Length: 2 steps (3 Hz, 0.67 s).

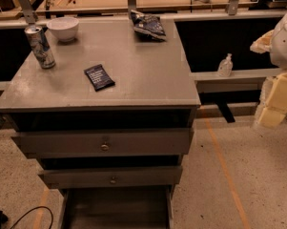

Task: Place rxbar blueberry into bottom drawer

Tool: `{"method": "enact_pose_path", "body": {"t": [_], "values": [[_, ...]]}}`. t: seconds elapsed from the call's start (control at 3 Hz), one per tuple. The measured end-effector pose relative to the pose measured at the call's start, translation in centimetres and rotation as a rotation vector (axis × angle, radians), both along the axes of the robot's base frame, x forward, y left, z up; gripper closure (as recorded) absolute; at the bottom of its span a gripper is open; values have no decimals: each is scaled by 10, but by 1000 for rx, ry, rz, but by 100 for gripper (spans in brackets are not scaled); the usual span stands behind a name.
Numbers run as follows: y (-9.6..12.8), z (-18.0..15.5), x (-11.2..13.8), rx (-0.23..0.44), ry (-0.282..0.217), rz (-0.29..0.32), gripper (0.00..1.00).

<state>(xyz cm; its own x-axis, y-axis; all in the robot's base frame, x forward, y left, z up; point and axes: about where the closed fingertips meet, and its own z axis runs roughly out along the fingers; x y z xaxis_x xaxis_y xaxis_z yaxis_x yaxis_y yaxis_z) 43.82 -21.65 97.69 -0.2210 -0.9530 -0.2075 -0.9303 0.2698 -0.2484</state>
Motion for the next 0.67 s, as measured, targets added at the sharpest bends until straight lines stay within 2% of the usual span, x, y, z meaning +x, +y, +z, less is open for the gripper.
{"method": "enact_pose_path", "body": {"t": [0.33, 0.67], "values": [[0, 0, 0, 0, 0, 0, 0], [22, 6, 11, -35, 21, 140, 0]]}}
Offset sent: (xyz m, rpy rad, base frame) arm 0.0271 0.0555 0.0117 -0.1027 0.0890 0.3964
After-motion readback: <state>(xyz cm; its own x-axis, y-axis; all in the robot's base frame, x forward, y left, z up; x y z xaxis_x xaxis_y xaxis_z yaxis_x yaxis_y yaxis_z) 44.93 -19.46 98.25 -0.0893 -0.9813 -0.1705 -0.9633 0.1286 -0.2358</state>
